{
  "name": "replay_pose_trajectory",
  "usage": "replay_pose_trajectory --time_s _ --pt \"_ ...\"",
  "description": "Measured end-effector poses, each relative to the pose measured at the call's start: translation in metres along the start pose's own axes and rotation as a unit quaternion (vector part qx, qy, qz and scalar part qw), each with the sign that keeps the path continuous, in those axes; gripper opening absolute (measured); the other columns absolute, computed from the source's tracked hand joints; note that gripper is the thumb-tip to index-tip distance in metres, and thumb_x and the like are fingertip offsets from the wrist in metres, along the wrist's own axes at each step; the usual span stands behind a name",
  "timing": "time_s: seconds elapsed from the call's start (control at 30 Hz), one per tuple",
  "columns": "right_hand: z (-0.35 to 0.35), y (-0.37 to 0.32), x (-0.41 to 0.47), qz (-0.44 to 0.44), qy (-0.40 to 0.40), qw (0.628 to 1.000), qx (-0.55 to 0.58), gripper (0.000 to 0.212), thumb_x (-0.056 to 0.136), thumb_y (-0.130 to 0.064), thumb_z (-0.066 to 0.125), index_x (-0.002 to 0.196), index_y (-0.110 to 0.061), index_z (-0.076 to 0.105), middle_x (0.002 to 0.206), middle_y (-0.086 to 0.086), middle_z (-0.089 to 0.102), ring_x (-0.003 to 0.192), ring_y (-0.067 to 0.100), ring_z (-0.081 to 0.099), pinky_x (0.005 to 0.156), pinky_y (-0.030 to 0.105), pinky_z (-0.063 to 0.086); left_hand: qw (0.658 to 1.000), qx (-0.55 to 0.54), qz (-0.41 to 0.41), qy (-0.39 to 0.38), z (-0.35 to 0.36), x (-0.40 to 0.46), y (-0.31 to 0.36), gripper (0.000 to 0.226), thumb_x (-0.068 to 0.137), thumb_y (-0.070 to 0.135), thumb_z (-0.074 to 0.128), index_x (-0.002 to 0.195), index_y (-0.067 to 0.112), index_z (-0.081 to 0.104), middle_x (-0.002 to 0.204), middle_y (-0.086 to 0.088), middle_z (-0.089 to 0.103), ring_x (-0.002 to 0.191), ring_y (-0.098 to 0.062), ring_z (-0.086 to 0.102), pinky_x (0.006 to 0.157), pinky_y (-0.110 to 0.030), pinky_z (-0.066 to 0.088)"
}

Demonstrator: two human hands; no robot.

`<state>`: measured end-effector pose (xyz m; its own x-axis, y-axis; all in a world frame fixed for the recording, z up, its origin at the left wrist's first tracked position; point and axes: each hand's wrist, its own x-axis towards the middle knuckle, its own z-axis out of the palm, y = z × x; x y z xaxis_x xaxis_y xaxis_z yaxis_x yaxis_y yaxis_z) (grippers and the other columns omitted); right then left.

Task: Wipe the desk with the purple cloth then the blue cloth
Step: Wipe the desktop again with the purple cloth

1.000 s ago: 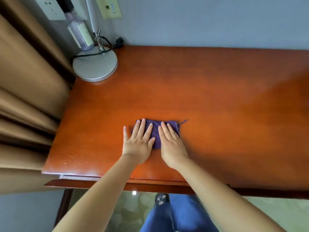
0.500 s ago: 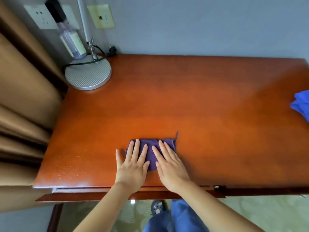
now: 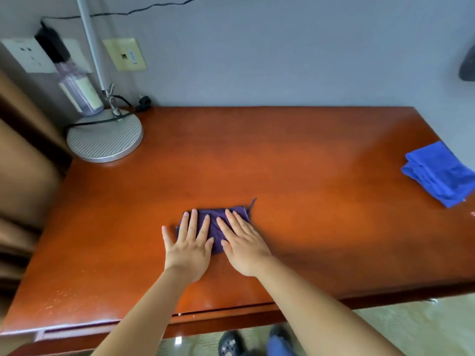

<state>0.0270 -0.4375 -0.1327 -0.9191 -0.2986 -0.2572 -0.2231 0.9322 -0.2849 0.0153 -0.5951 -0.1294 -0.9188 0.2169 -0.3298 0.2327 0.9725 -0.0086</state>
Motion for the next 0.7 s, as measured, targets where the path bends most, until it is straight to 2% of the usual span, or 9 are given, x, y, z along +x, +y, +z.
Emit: replay_pose_trajectory --time_s 0.07,0.1,0.17,0.23,0.33,0.5,0.57,0.63,0.7 --pt "0.007 -0.003 -0.012 0.016 0.009 1.000 0.006 0.071 0.090 -0.048 -0.003 0.154 -0.021 0.009 0.161 0.002 -0.003 0.149 0.018 -0.001 0.120 0.034 0.005 1.000 -0.012 0.009 0.019 0.006 -0.007 0.000 0.058 0.088 0.052 -0.023 0.142 0.028 -0.021 0.156 -0.003 -0.022 0.147 -0.020 -0.015 0.111 -0.061 -0.005" --pt "0.011 -0.003 -0.019 0.028 0.020 0.999 -0.003 0.069 0.093 -0.047 0.001 0.152 -0.019 0.022 0.161 0.005 0.012 0.148 0.020 0.013 0.118 0.037 0.020 1.000 -0.011 0.011 0.015 0.007 -0.011 0.002 0.067 0.088 0.051 -0.026 0.146 0.027 -0.004 0.159 -0.006 -0.004 0.148 -0.023 0.002 0.109 -0.063 0.002" --pt "0.016 0.000 -0.031 0.054 0.029 0.998 0.003 0.060 0.102 -0.041 0.007 0.143 -0.020 0.045 0.151 0.005 0.040 0.137 0.020 0.040 0.104 0.037 0.043 0.999 -0.044 0.021 -0.002 0.013 -0.016 0.006 0.065 0.098 0.047 -0.007 0.142 0.020 0.033 0.149 -0.013 0.039 0.137 -0.029 0.039 0.100 -0.064 0.018" --pt "0.020 0.005 -0.044 0.055 0.031 0.998 0.016 0.054 0.103 -0.039 0.013 0.141 -0.020 0.047 0.147 0.004 0.045 0.133 0.018 0.046 0.101 0.036 0.046 0.998 -0.042 0.038 0.009 0.019 -0.023 0.014 0.061 0.101 0.044 0.004 0.136 0.016 0.046 0.140 -0.015 0.051 0.132 -0.029 0.041 0.096 -0.064 0.021" --pt "0.025 0.012 -0.068 0.063 0.064 0.996 0.011 0.052 0.103 -0.040 0.015 0.145 -0.021 0.038 0.149 0.004 0.043 0.134 0.017 0.044 0.103 0.035 0.045 0.996 -0.054 0.061 0.041 0.027 -0.034 0.028 0.066 0.102 0.044 0.004 0.135 0.015 0.054 0.139 -0.016 0.052 0.134 -0.030 0.033 0.097 -0.064 0.019" --pt "0.035 0.030 -0.103 0.078 0.066 0.995 0.020 0.056 0.103 -0.043 0.011 0.153 -0.022 -0.001 0.153 0.003 0.036 0.139 0.017 0.037 0.108 0.032 0.024 0.991 -0.043 0.114 0.050 0.037 -0.045 0.056 0.058 0.101 0.044 0.004 0.142 0.017 0.035 0.148 -0.015 0.039 0.148 -0.022 0.003 0.112 -0.060 0.002" --pt "0.033 0.040 -0.096 0.081 0.078 0.993 0.029 0.055 0.103 -0.042 0.015 0.154 -0.023 0.003 0.152 0.003 0.037 0.138 0.017 0.038 0.107 0.032 0.023 0.992 -0.037 0.116 0.027 0.034 -0.032 0.064 0.062 0.101 0.044 0.004 0.142 0.016 0.041 0.146 -0.016 0.042 0.146 -0.025 0.012 0.111 -0.060 0.005" --pt "0.025 0.055 -0.075 0.095 0.090 0.991 0.034 0.055 0.100 -0.041 0.024 0.152 -0.024 0.021 0.152 0.003 0.037 0.137 0.017 0.040 0.108 0.033 0.026 0.993 -0.018 0.104 0.049 0.020 -0.010 0.073 0.069 0.099 0.044 -0.002 0.143 0.017 0.043 0.150 -0.015 0.037 0.144 -0.027 0.019 0.108 -0.060 0.008" --pt "0.005 0.073 -0.052 0.110 0.085 0.990 0.012 0.060 0.097 -0.044 0.018 0.152 -0.022 0.023 0.159 0.002 0.021 0.145 0.015 0.024 0.117 0.031 0.021 0.993 0.023 0.095 0.068 -0.001 0.020 0.084 0.068 0.091 0.047 -0.015 0.152 0.024 0.006 0.159 -0.009 -0.001 0.148 -0.022 -0.005 0.112 -0.059 -0.002"
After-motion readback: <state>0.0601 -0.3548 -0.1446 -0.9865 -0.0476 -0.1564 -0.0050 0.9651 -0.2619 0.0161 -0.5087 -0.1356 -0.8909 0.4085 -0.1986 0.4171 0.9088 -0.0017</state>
